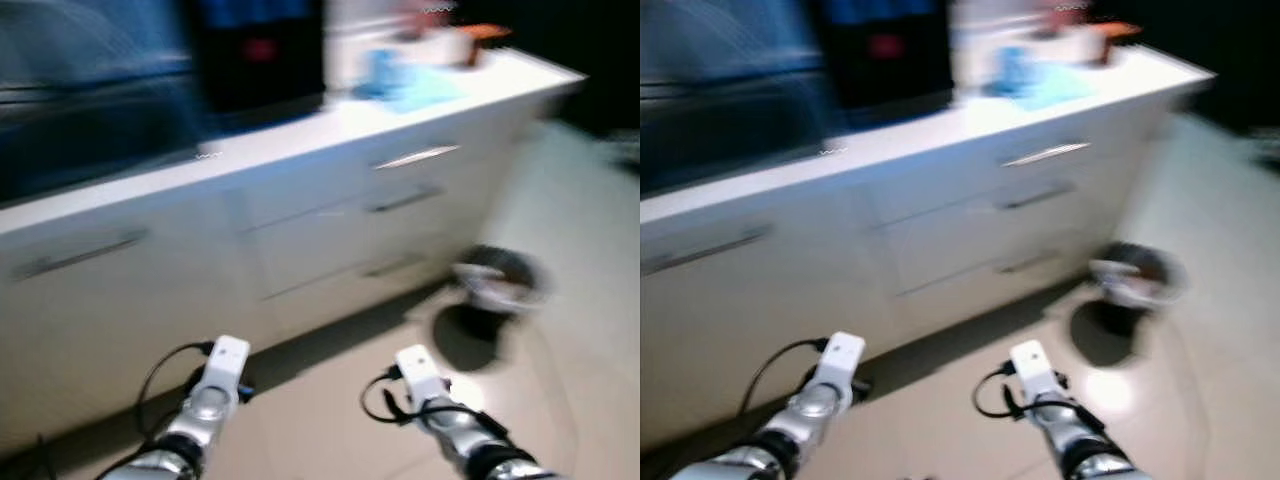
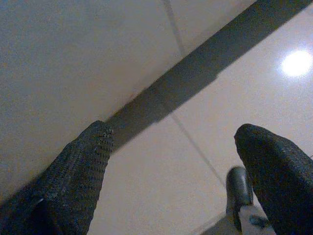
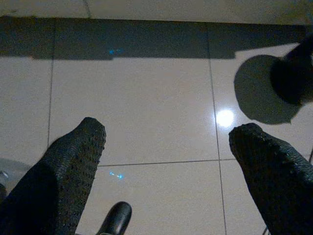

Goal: Kitchen organization

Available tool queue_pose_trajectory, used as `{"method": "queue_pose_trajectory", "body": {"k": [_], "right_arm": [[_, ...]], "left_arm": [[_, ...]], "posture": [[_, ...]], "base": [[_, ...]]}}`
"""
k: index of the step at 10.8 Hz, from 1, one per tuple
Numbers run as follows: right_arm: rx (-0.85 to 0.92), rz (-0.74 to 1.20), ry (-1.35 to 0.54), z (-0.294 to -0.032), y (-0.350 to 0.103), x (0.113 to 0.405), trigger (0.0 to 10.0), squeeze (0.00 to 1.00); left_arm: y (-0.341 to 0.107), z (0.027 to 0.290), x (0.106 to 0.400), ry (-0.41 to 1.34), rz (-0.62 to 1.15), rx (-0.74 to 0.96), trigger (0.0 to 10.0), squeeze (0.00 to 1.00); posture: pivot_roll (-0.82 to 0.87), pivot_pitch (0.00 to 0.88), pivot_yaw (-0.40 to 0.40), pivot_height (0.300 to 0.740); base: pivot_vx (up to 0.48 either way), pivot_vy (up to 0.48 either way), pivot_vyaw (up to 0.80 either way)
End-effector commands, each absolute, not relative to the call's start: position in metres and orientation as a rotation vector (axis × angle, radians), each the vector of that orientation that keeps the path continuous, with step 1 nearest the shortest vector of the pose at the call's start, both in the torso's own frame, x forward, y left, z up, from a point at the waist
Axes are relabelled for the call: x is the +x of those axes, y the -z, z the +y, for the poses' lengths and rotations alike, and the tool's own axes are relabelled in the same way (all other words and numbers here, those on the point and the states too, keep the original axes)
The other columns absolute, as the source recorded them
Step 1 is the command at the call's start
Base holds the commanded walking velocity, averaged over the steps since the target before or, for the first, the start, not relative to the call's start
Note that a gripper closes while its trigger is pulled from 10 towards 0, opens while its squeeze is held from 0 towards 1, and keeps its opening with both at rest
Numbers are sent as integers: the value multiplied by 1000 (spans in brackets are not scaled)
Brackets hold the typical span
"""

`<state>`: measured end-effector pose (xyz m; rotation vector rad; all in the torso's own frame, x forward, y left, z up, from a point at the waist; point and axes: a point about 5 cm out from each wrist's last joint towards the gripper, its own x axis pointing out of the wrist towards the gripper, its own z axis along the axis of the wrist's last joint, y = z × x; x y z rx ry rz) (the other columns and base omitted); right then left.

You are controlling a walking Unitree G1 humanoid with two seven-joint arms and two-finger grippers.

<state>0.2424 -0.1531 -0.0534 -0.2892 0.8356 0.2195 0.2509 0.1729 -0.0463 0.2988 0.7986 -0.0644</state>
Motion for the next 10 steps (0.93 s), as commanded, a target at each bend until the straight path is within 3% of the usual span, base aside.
{"method": "queue_pose_trajectory", "body": {"k": [1, 8, 10], "right_arm": [[-297, 839, -232, -150, 54, 242, 10000, 0], [-286, 837, -225, -154, 54, 241, 10000, 0], [-143, 756, -165, -155, 40, 260, 10000, 0]], "left_arm": [[46, 178, 250, 53, 810, 301, 10000, 0], [44, 176, 253, 57, 799, 232, 10000, 0], [30, 177, 271, 20, 707, 153, 10000, 0]], "posture": [[35, 20, 54, 740], [32, 18, 50, 740], [23, 22, 48, 740]], "base": [[0, 0, 800], [0, 0, 800], [0, 0, 288]]}}
